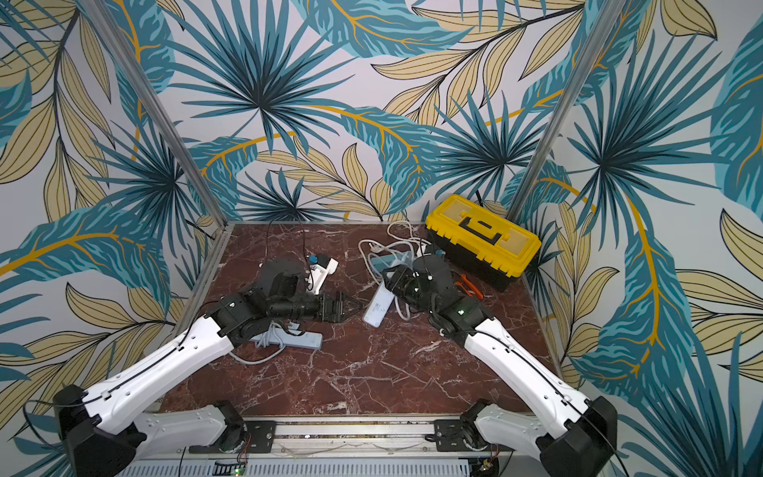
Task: Wrap the cord around the power strip
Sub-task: Pick up the power strip from the center of the board.
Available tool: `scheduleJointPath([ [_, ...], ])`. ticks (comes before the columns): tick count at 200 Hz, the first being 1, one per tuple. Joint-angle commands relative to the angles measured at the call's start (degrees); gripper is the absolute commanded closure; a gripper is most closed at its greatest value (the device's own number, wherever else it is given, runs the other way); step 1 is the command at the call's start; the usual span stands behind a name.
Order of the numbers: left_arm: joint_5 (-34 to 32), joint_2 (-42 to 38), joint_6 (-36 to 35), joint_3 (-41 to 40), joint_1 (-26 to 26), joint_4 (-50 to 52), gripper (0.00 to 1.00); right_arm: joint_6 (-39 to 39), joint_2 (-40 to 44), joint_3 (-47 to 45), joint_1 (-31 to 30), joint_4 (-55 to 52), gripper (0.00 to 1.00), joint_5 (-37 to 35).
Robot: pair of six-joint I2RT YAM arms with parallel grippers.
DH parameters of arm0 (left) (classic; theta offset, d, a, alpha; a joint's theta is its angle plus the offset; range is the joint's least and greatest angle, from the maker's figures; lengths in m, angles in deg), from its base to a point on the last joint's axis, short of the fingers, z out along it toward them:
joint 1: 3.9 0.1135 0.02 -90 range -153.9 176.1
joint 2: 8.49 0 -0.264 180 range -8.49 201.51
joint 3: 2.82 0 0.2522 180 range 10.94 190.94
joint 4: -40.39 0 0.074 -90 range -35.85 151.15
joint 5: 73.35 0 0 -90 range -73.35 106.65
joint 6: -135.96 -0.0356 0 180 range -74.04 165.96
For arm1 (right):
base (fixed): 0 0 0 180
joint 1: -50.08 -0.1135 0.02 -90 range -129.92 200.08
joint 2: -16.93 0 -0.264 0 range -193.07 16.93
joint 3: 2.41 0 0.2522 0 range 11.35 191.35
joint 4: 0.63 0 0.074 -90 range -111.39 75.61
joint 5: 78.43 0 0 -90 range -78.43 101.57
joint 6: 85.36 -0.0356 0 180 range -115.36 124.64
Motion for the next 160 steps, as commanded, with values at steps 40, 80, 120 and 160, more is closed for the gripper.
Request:
scheduleJointPath([
  [40,0.6,1.1,1.7,-3.9,0.0,-6.6,0.3,-4.7,-2.6,-2.2,-3.7,19.3,0.8,-3.0],
  [80,-2.2,2.6,-0.3,-3.0,0.0,-6.6,0.47,-6.4,-3.2,-2.2,-5.4,21.0,0.8,-2.0],
  [120,-4.0,2.6,-1.9,-2.1,0.0,-6.5,0.48,-6.3,-3.5,-1.8,-6.2,20.8,0.8,-1.8],
  [160,-7.6,1.2,-5.5,-0.3,0.1,-2.9,0.37,-4.3,-2.4,-1.4,-6.2,18.0,0.8,-2.7],
])
